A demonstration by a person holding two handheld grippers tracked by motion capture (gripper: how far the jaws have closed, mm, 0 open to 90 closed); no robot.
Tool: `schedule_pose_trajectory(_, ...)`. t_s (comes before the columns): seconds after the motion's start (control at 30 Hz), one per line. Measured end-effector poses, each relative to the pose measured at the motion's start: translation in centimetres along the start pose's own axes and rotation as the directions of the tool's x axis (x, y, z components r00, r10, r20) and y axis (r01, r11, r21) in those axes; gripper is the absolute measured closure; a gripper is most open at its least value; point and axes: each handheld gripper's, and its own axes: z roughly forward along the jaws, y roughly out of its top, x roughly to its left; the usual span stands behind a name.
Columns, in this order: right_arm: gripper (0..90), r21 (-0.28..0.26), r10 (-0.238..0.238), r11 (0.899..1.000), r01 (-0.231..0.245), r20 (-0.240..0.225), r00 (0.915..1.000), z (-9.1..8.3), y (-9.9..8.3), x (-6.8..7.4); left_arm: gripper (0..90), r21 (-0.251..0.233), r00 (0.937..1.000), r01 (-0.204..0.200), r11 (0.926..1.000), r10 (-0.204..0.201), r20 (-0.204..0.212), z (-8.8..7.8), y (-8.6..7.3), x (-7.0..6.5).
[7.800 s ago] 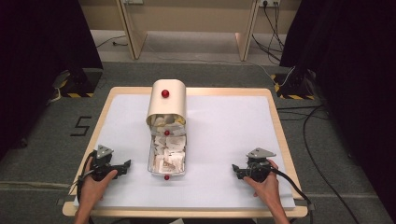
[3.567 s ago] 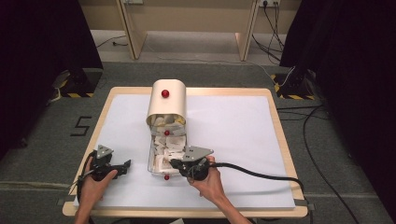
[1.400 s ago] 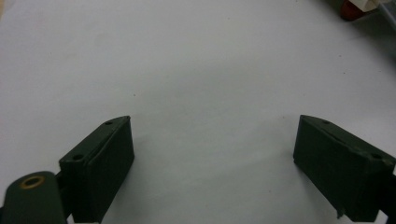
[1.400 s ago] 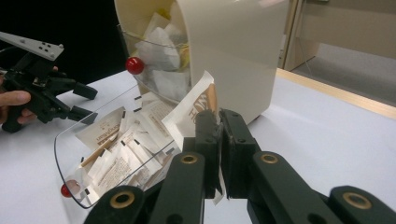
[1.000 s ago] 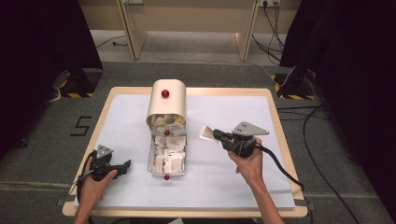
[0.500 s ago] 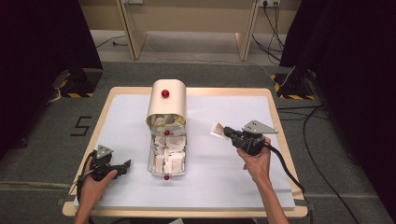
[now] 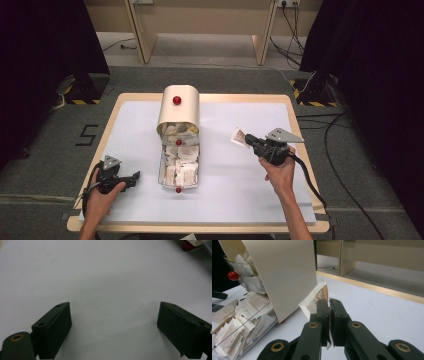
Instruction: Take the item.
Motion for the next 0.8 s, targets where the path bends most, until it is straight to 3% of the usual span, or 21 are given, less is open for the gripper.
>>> schedule_pose_trajectory(0.8,86.5,-0.008,0.040,0.999,-0.040,0.053,0.9978,-1.1,-0.6,-2.3,11.5,-0.002,1.0000,0.002,1.0000,-0.002,0.001,0.0,0.0,0.0)
